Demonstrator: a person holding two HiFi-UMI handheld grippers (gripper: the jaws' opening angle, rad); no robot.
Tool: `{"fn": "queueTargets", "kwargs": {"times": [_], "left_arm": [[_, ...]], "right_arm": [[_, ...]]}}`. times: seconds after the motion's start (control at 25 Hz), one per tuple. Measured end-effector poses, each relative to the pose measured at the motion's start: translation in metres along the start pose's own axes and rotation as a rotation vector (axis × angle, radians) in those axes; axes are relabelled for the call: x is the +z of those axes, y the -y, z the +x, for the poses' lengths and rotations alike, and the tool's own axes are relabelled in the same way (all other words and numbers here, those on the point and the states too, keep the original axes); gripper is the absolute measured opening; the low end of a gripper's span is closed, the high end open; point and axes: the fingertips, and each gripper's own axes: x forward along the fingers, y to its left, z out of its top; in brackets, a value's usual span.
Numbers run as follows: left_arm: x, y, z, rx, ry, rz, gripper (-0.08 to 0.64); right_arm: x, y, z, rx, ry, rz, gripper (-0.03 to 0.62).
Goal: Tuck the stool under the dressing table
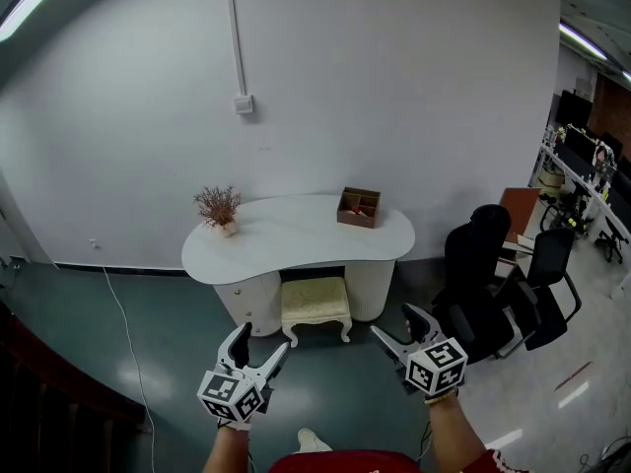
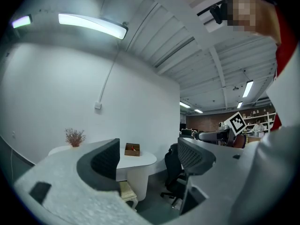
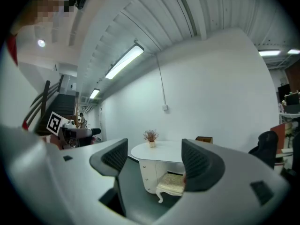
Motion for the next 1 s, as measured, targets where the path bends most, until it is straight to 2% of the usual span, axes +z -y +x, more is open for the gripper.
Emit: {"fn": "queueTargets", "kwargs": {"times": [0.2,0.28,0.4,0.52,0.64,0.72,0.84,1.0], "left_arm": [[0.016,0.026,-0.023,0.066,0.047,0.027,0.368],[0.022,0.032,-0.030,0.086,0.052,0.062,0.317],[0.030,0.040,-0.038,0.095,0.059,0.121,0.214],[0.039,0.044,-0.038,0.088,0.072,0.162,0.165],[0.041,0.044,-0.040,0.091,0.074,0.149,0.144],[0.042,0.042,-0.039,0.106,0.080,0.126,0.072],[0.038,0.044,-0.040,0.114,0.071,0.116,0.000],[0.037,0.050,-0.041,0.085,0.073,0.088,0.000]], "right_arm": [[0.013,-0.019,-0.029,0.027,0.036,-0.045,0.347],[0.019,-0.028,-0.035,0.047,0.040,-0.071,0.298],[0.028,-0.038,-0.043,0.058,0.062,-0.121,0.277],[0.039,-0.042,-0.048,0.046,0.108,-0.131,0.255],[0.042,-0.046,-0.054,0.030,0.137,-0.129,0.208],[0.045,-0.045,-0.057,0.013,0.160,-0.123,0.136],[0.045,-0.043,-0.063,-0.013,0.179,-0.111,0.085],[0.042,-0.041,-0.073,-0.046,0.190,-0.088,0.051]]}}
